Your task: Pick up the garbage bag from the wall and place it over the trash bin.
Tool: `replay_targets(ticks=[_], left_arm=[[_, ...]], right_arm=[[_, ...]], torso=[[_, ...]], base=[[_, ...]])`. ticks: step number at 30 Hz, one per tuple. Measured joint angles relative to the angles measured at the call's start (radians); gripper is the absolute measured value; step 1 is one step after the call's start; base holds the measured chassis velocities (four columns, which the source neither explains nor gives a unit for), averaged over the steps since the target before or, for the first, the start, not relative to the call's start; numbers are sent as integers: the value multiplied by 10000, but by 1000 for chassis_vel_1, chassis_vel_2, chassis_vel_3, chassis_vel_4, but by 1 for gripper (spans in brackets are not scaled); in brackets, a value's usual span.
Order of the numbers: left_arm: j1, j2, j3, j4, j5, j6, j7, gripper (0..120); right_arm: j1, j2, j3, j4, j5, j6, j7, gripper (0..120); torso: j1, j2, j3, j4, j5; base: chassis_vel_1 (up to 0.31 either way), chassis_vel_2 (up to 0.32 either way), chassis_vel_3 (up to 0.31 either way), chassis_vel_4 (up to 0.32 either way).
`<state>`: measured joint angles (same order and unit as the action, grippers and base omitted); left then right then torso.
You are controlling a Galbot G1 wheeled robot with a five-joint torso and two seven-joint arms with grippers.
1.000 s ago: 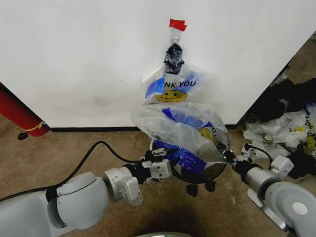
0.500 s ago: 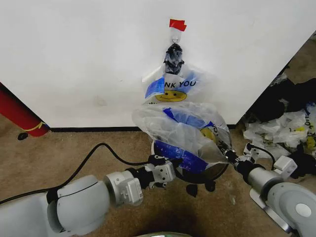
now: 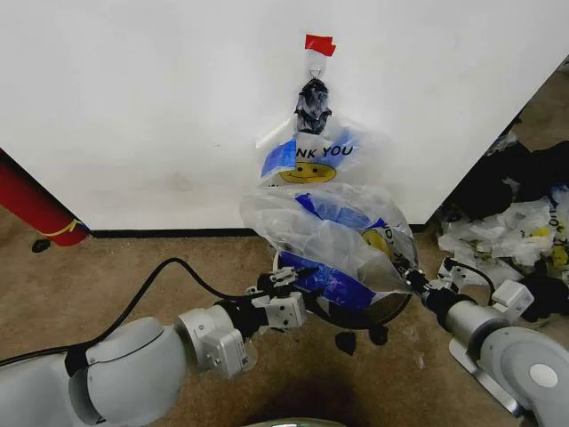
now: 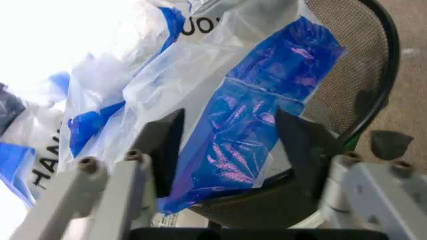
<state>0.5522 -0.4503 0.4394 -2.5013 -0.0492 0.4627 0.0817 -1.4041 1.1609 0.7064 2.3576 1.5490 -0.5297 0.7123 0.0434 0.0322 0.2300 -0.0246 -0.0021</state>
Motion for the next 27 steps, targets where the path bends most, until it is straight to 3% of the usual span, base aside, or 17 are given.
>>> replay_targets(ticks=[7,11,21,27], left_arm=[[-69,164,-259,0,-148,-395,324,90],[-44,41,-141,0,319,-535,396,99],[-324,-412,50,0,723,-380,434,100],[-418,-479,288,5,1637,-457,846,100]], right_arm=[[33,-2,-7,-43,0,-6,0,0],[113,18,-61,-47,0,-6,1,0],[54,42,-66,-48,-22,7,6,0],[124,22,-66,-78,-22,60,5,0]], torso=[[0,0,0,0,1],[0,0,0,0,0],[0,0,0,0,0],[0,0,0,0,0]], base=[[0,0,0,0],[0,0,0,0],[0,0,0,0],[0,0,0,0]])
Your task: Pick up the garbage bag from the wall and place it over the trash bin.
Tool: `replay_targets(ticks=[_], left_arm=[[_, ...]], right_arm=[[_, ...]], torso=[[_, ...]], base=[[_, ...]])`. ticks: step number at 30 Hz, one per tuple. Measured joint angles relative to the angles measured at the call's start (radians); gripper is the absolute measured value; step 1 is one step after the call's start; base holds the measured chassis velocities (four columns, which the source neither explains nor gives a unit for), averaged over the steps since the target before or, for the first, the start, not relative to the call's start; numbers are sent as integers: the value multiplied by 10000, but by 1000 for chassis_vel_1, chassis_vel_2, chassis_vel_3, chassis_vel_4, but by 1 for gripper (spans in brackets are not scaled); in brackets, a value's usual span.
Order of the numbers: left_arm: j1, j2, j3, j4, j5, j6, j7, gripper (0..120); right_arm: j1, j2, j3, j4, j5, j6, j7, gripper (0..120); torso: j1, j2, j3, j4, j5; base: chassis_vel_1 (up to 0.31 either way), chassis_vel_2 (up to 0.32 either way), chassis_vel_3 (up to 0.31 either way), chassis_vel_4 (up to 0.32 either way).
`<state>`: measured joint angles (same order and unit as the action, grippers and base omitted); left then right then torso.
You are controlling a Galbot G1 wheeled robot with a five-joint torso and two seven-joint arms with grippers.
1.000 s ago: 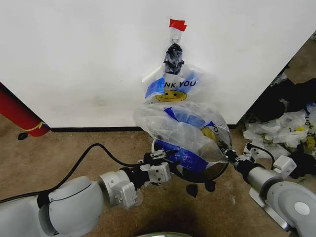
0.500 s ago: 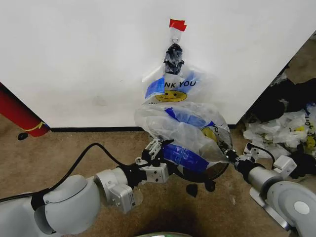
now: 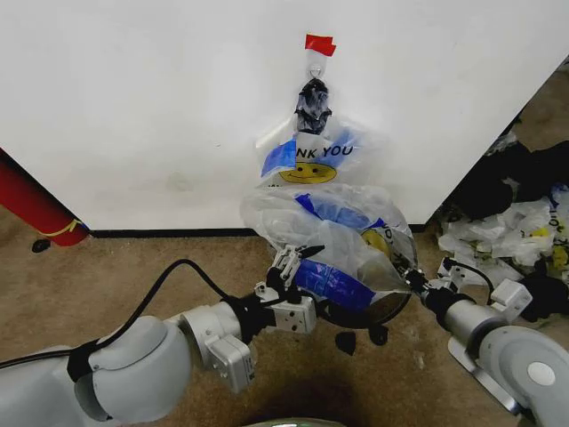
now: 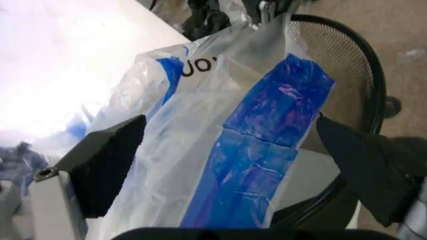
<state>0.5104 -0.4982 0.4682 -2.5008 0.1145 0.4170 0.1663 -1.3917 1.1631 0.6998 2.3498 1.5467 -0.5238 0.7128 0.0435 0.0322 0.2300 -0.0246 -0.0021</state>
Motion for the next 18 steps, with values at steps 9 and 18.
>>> replay_targets(ticks=[9,18], left_arm=[[-338,-290,231,90,762,302,581,100],[-701,-464,597,266,810,616,796,100]], right_arm=[[5,28,-16,0,-13,15,-10,0],[-29,19,19,40,-16,43,-12,0]], torso=[[0,0,0,0,0],[0,0,0,0,0]], base=[[0,0,0,0],[0,0,0,0]])
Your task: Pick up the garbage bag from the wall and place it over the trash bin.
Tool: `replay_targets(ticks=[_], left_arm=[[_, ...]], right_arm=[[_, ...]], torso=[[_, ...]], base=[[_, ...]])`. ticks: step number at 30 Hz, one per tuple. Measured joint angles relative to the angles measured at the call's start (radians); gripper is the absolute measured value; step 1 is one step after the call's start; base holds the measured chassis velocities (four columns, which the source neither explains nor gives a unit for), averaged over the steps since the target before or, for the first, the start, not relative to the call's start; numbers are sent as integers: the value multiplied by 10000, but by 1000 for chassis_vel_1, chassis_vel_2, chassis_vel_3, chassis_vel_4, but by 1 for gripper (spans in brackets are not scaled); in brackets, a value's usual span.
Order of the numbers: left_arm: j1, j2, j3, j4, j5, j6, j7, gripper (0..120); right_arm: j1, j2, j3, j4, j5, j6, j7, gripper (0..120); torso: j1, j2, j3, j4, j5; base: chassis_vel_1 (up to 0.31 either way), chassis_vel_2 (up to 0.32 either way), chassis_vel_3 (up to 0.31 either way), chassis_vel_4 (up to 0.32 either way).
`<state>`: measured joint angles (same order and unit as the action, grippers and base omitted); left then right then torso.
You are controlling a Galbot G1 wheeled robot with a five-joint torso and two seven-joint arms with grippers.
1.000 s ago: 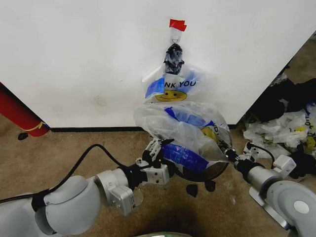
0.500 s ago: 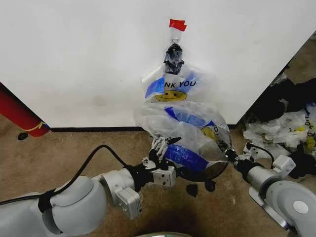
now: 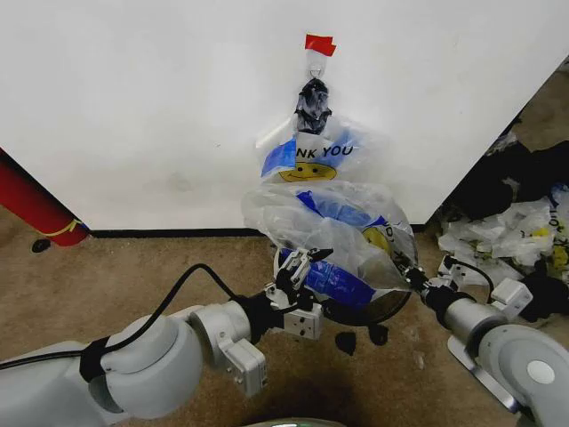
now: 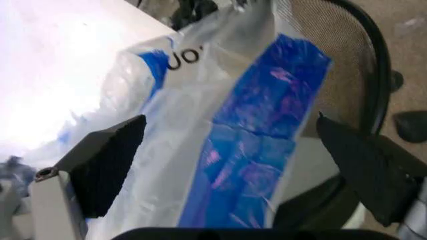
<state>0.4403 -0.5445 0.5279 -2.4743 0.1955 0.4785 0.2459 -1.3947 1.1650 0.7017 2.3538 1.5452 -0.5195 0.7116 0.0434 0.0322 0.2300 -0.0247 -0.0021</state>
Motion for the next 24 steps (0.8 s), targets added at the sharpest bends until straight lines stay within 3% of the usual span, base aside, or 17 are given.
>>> replay_targets(ticks=[15,24], left_arm=[[-63,-238,132,210,289,766,-279,99],[65,-290,354,201,-1247,730,-995,66]], right_arm=[[-30,125,-74,40,21,46,-25,0],[-4,104,-78,-70,-6,23,-40,0]], torso=[[0,0,0,0,0],[0,0,0,0,0]], base=[[0,0,0,0],[0,0,0,0]])
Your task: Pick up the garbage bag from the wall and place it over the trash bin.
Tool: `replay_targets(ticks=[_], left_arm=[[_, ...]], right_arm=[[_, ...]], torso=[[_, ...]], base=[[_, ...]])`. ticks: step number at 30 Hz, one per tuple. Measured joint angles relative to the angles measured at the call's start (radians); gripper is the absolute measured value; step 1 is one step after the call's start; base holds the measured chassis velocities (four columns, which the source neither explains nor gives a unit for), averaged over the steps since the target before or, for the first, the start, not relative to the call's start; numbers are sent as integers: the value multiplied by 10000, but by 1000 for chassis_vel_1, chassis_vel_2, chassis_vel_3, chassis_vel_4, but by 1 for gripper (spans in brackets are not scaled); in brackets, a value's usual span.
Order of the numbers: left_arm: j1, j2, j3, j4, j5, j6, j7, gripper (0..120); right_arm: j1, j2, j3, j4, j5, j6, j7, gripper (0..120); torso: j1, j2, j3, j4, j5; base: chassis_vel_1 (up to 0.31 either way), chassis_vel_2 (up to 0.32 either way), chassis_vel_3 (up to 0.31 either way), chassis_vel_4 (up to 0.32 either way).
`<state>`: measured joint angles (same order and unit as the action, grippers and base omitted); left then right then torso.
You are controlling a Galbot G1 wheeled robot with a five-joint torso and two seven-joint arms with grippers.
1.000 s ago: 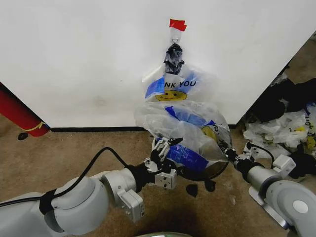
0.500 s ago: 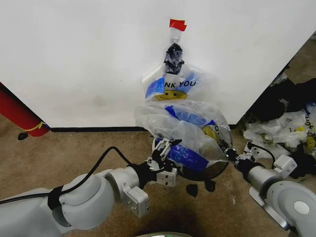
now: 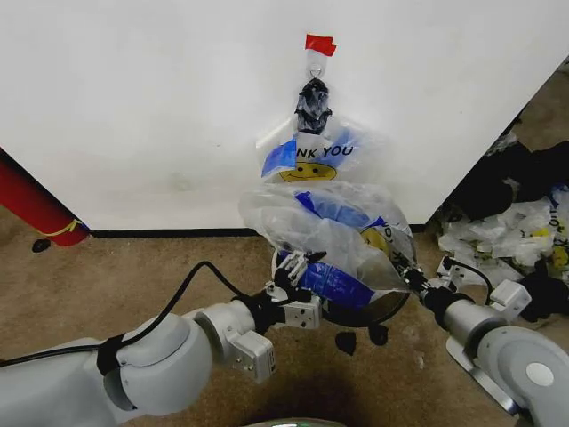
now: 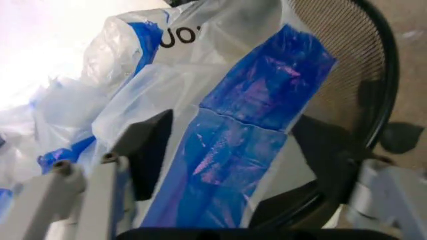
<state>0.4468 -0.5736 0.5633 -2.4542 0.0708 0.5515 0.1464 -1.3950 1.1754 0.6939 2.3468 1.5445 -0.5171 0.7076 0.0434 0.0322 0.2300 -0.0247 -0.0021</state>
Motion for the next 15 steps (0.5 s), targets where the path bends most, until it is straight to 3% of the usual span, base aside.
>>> replay_targets(ticks=[2,7,10,15], left_arm=[[5,0,4,-8,-42,-3,-23,63],[-89,-60,0,118,-94,-24,-113,41],[-170,-95,1,190,-88,-25,-114,36],[-220,-167,67,245,-59,-30,-144,15]], right_arm=[[1,0,-3,-12,-6,-4,0,0],[15,-6,-42,-57,-36,-7,-12,0],[24,-14,-48,-56,-36,-7,-17,0],[19,-51,-38,-56,-40,-7,-28,0]], torso=[[0,0,0,1,0],[0,0,0,0,0],[0,0,0,0,0],[0,0,0,0,1]], base=[[0,0,0,0],[0,0,0,0],[0,0,0,0],[0,0,0,0]])
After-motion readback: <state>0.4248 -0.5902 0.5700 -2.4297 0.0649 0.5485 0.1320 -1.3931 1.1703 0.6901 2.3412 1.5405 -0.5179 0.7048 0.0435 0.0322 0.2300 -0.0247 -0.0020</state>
